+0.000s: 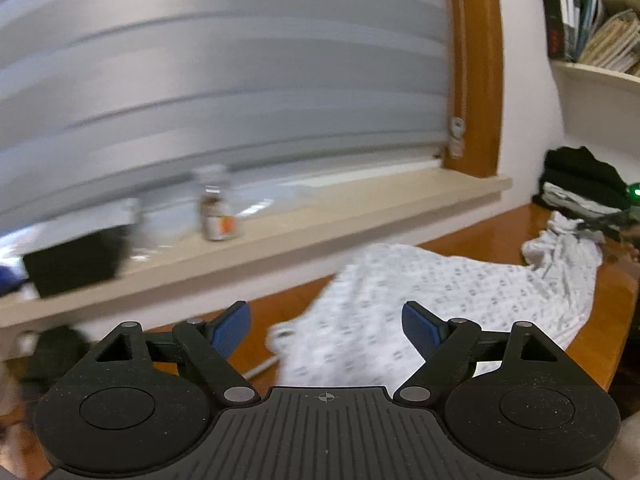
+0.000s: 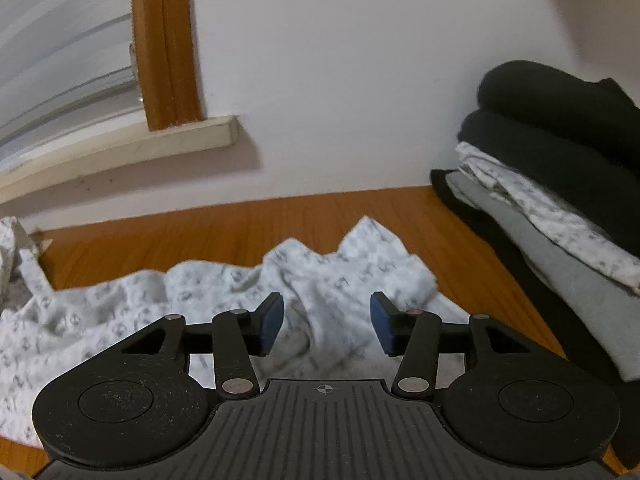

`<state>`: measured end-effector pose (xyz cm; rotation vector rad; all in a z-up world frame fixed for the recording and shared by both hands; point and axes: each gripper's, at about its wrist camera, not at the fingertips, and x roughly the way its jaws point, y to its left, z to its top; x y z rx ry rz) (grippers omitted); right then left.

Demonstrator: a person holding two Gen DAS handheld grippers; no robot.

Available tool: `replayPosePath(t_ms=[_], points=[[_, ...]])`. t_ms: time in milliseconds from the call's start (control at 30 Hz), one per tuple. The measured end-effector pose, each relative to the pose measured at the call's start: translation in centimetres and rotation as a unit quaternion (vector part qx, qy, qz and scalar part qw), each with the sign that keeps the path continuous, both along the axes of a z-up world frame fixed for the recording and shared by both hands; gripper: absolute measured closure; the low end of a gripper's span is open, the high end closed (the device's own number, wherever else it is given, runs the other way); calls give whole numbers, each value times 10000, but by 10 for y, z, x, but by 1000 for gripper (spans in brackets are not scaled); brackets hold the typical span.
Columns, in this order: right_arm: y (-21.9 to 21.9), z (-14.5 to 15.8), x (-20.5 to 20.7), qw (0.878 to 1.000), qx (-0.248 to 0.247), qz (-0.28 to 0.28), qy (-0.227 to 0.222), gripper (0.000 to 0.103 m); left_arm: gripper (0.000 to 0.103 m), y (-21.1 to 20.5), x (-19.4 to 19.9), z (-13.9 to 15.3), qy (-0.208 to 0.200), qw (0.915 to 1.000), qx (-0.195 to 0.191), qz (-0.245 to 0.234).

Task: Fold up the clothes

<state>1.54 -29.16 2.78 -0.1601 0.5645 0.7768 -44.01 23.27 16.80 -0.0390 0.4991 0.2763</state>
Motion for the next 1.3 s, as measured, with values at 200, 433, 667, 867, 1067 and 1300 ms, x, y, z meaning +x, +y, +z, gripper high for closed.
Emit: replayPosePath(t_ms=[200, 433, 667, 867, 1067, 1300], points=[[32, -11, 16, 9989, -456, 56, 97, 54, 28, -32, 81, -36, 14, 9993, -168, -326], [-2, 31, 4, 9995, 45, 101, -285, 95, 28, -58, 149, -57, 40, 9952, -377, -903], [-105, 112, -51, 9981, 54, -107, -612, 95, 26, -61, 209, -59, -228, 9918, -457, -1171], [-154, 98, -73, 9986, -354, -307, -226, 94, 25, -69, 250, -82, -317, 9873, -725, -1380], [-130, 48, -46, 9979, -385, -519, 68, 93, 25, -67, 254, -111, -200, 9880, -791, -1315], [-59, 8, -7, 9990, -360, -226, 125, 62, 24, -53, 249, -118, -136, 9913, -728, -1087]])
